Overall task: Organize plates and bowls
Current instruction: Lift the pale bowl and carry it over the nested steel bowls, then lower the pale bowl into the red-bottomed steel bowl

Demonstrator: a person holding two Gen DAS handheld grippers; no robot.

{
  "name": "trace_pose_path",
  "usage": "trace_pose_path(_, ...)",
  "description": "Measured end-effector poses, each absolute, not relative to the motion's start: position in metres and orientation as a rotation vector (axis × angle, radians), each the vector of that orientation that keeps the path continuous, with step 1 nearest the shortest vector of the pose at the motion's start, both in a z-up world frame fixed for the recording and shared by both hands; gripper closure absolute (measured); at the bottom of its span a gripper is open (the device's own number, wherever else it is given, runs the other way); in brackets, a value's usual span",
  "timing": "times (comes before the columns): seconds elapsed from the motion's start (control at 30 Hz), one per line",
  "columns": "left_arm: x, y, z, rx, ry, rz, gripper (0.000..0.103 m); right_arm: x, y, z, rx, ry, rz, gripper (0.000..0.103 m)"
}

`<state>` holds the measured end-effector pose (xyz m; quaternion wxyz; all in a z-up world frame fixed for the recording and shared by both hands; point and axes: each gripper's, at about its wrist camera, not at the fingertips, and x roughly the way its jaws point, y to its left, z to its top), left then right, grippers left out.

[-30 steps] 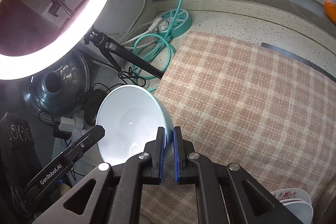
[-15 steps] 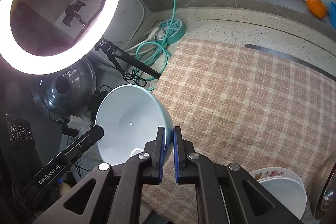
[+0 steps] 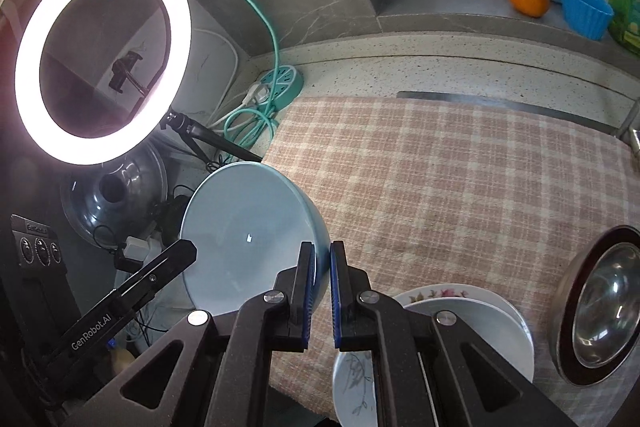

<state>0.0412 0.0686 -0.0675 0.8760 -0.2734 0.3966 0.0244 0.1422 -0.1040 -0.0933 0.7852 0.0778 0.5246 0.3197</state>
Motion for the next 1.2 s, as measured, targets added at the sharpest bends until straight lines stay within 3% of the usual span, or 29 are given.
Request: trace_pose_path(1.2,0.126,-0.123,-0.089,-0.384,1.001,-0.285,0.098,0.146,-0.321,-0.119,0.352,1.119,0.333,0.096)
